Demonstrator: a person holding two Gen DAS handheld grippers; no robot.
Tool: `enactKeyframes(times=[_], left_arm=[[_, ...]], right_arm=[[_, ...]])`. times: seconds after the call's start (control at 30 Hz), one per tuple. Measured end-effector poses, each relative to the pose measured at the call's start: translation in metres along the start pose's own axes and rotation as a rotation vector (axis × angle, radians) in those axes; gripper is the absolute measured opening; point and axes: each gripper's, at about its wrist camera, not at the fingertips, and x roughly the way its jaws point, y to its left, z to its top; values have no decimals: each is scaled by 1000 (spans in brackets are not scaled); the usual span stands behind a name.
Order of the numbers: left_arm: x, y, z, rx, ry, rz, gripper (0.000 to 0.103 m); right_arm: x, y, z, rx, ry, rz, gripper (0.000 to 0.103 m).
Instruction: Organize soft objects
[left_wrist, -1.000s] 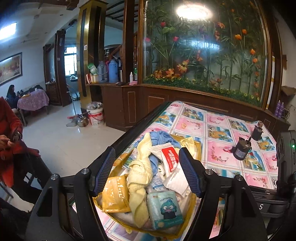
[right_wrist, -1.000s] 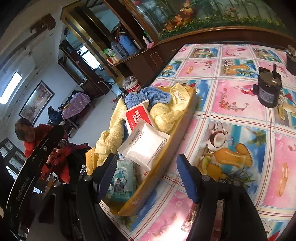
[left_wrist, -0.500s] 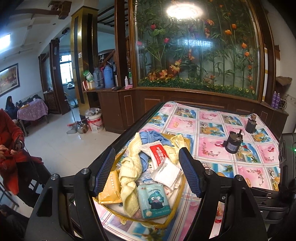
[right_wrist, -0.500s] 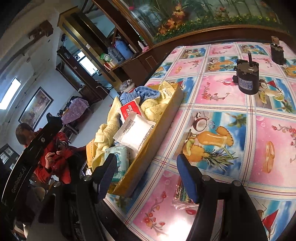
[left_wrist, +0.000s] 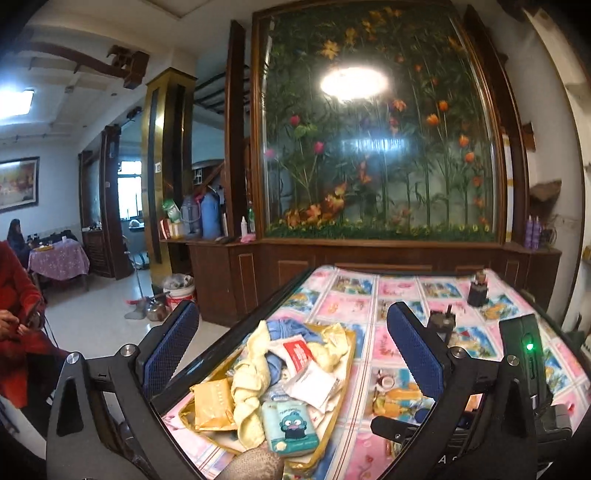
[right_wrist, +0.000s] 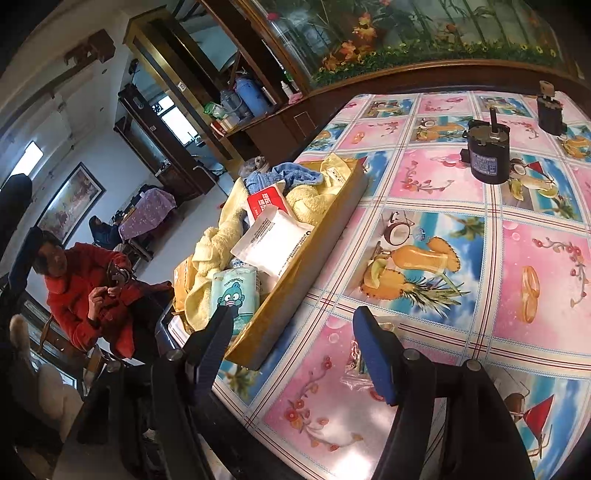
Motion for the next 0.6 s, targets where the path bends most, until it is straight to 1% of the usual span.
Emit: enactKeyframes(times=[0.07, 0.17, 0.23, 0.37, 0.6], left_arm=[[5, -2, -3, 6, 30, -6, 103], [14, 0, -7, -11, 86, -13, 103], [19, 1, -11, -17, 116, 1, 103], [29, 3, -18, -19, 158, 29, 103], [51, 14, -31, -55, 239, 20, 103]], right_arm=[[0, 3, -3, -20, -1, -17, 67], [0, 8, -7, -48, -1, -42, 67], [2, 10, -8, -64, 3, -54, 67], [8, 15, -12, -94, 15, -70, 67], [23, 23, -15, -132, 54, -81, 67]])
